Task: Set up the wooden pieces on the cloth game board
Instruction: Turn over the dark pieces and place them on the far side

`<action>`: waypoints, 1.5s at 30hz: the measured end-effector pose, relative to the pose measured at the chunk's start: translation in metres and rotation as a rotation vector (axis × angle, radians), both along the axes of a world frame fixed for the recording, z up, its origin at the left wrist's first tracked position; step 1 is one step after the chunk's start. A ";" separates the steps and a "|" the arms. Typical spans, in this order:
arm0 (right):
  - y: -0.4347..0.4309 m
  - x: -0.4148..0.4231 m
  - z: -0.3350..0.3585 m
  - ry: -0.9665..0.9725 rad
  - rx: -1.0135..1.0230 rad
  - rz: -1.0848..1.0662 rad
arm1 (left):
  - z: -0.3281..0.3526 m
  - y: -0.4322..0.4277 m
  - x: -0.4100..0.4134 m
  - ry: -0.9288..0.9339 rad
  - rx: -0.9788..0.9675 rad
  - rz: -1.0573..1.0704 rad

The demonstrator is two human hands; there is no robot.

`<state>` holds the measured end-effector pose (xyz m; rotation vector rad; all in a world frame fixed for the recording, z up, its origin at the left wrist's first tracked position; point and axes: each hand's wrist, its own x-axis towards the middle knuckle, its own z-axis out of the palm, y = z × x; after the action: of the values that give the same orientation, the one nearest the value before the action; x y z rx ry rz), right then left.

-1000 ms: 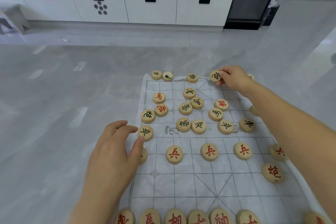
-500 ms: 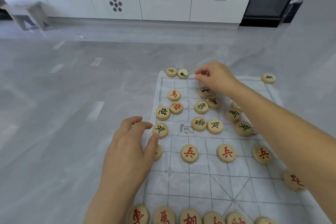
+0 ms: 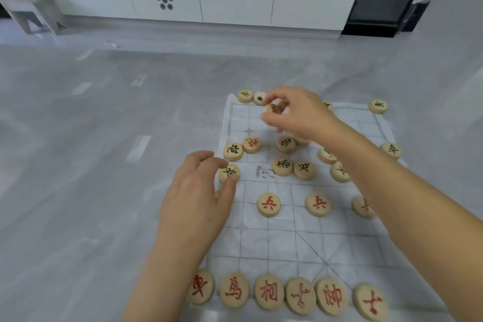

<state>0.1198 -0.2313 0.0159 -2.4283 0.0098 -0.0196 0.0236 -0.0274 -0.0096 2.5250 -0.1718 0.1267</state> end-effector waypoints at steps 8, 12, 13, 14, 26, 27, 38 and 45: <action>-0.115 -0.188 0.004 0.041 0.071 -0.233 | 0.018 -0.029 -0.026 -0.037 0.035 -0.102; -0.138 -0.250 -0.003 0.112 -0.030 -0.278 | 0.030 -0.043 -0.044 -0.059 0.054 -0.143; -0.138 -0.261 -0.006 0.130 -0.064 -0.246 | 0.032 -0.046 -0.047 -0.058 0.054 -0.149; -0.136 -0.270 -0.010 0.155 -0.105 -0.202 | 0.034 -0.049 -0.049 -0.056 0.054 -0.153; -0.124 -0.291 -0.051 0.211 -0.377 -0.025 | 0.040 -0.057 -0.052 -0.003 0.087 -0.195; -0.125 -0.290 -0.049 0.214 -0.345 -0.030 | 0.041 -0.053 -0.051 0.024 0.092 -0.188; -0.053 -0.193 -0.018 -0.030 -0.128 0.022 | 0.041 -0.015 -0.039 0.172 0.190 -0.074; 0.011 -0.063 -0.036 -0.062 -0.264 0.030 | 0.042 0.009 -0.040 0.187 0.199 -0.062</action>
<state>0.0567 -0.2201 -0.0205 -2.6906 -0.0614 -0.0872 -0.0163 -0.0186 0.0327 2.7076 -0.1962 -0.1585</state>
